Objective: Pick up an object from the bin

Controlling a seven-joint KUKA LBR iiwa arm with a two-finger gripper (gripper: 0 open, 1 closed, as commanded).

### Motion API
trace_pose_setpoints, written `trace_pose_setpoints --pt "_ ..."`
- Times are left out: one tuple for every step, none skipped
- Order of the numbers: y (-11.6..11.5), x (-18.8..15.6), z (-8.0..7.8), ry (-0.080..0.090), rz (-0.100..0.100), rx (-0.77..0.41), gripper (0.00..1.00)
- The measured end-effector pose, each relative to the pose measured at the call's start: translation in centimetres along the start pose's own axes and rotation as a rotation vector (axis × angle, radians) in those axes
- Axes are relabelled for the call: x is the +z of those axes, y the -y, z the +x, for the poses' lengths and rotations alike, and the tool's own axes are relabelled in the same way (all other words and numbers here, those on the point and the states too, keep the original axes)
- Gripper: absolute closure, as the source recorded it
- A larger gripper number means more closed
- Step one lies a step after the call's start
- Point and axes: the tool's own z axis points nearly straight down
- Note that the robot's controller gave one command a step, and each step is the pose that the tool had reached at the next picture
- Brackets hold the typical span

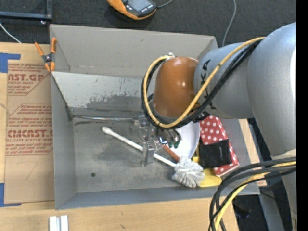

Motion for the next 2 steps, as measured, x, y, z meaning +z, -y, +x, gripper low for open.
trace_pose_setpoints --pt "6.5 4.5 4.5 0.000 0.004 -0.011 0.00" --pt "9.4 2.9 1.1 0.002 0.000 -0.048 0.00"
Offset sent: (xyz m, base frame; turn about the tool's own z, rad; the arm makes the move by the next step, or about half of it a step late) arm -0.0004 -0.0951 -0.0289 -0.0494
